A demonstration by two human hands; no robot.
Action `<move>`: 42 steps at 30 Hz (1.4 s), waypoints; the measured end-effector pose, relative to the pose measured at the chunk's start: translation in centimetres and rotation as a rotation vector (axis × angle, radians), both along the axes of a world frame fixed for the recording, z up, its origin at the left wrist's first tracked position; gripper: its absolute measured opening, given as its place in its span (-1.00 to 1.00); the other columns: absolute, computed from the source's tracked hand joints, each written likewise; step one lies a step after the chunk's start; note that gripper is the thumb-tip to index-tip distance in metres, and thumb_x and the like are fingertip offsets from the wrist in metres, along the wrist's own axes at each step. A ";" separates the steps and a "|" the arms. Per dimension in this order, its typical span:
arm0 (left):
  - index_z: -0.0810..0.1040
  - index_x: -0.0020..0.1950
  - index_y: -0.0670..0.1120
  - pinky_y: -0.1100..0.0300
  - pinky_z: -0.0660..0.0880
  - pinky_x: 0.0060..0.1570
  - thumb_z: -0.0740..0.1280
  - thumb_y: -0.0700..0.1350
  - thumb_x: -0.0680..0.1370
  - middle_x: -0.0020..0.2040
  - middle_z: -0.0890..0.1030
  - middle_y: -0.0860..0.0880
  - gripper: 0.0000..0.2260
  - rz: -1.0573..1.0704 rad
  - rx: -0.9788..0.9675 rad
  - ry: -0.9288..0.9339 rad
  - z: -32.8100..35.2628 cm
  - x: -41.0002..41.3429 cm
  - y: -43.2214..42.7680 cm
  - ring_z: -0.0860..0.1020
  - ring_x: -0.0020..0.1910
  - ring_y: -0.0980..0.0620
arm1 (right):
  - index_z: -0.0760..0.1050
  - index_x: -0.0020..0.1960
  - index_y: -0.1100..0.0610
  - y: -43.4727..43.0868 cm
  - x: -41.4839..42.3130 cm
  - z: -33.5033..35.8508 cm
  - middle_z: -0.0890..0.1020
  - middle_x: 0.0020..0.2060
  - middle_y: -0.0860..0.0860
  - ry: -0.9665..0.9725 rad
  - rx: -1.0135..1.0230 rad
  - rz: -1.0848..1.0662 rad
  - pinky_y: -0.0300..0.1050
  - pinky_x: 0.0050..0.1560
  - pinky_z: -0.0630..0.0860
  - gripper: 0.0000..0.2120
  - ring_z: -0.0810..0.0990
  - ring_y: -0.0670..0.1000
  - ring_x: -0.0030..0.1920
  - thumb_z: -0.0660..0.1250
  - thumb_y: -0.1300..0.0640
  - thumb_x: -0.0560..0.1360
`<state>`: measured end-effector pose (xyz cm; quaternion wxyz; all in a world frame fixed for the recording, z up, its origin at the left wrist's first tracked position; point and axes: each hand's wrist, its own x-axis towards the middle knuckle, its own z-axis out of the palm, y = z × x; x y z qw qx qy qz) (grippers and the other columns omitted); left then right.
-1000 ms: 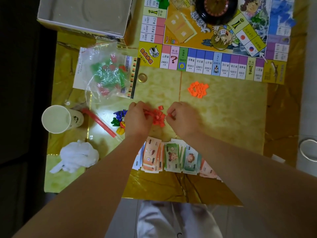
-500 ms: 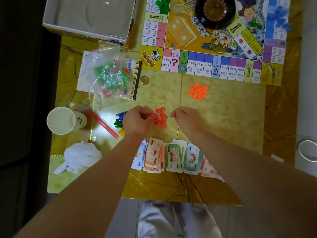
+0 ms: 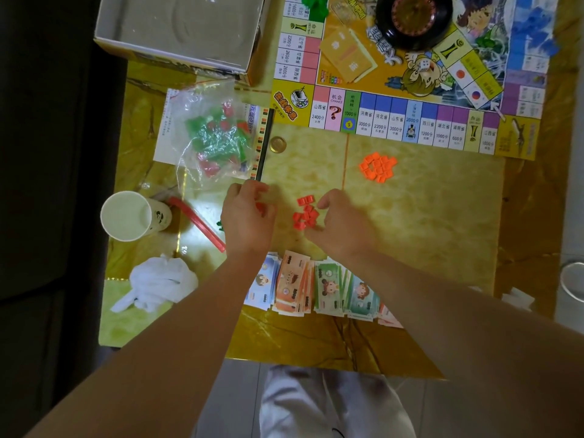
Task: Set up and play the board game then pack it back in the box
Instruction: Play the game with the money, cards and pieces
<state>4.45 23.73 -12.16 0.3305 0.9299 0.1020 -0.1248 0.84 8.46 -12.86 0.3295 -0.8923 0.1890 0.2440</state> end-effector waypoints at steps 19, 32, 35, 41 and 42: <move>0.30 0.17 -0.19 0.09 0.29 -0.29 0.22 -0.04 0.63 -0.07 0.57 -0.14 -0.75 -0.418 0.320 0.116 -2.6 -3.4 -3.6 0.54 -0.06 -0.15 | 0.48 -0.27 0.15 -2.4 -0.4 -0.9 0.53 -0.40 0.06 0.026 0.396 -0.324 -0.14 -0.42 0.33 -0.74 0.39 -0.03 -0.46 0.12 0.23 0.54; 0.33 -0.23 -0.07 0.15 0.22 -0.39 0.09 -0.17 0.60 -0.39 0.35 0.05 -0.79 0.125 -0.380 0.309 -0.9 -3.2 -2.6 0.30 -0.41 0.08 | 0.46 -0.36 0.16 -1.8 1.1 -0.3 0.43 -0.44 0.08 0.025 0.427 -0.498 -0.32 -0.55 0.18 -0.66 0.28 -0.04 -0.49 0.09 0.36 0.51; 0.17 -0.36 -0.03 0.26 0.06 -0.55 0.02 -0.21 0.54 -0.50 0.15 0.07 -0.73 0.364 -0.785 0.544 -0.4 -2.5 -2.4 0.09 -0.54 0.11 | 0.50 -0.23 0.12 -1.6 0.9 -0.6 0.46 -0.41 -0.02 -0.004 0.259 -0.372 -0.27 -0.49 0.25 -0.75 0.36 -0.07 -0.45 0.12 0.27 0.54; 0.27 -0.35 -0.07 0.30 0.09 -0.58 0.03 -0.30 0.53 -0.47 0.22 -0.01 -0.72 0.363 -0.854 0.550 -0.9 -2.8 -2.0 0.14 -0.55 0.12 | 0.42 0.03 -0.04 -0.9 0.1 -1.6 0.54 -0.35 -0.07 -0.026 0.088 -0.186 -0.12 -0.36 0.41 -0.91 0.55 -0.05 -0.35 0.28 0.07 0.53; 0.33 -0.34 -0.10 0.32 0.14 -0.57 0.03 -0.33 0.55 -0.47 0.27 -0.03 -0.70 0.349 -0.811 0.501 -1.1 -2.9 -1.9 0.20 -0.56 0.13 | 0.41 0.05 -0.03 -0.9 0.0 -1.6 0.51 -0.39 -0.08 -0.028 0.074 -0.177 -0.11 -0.36 0.41 -0.88 0.53 -0.04 -0.37 0.30 0.06 0.52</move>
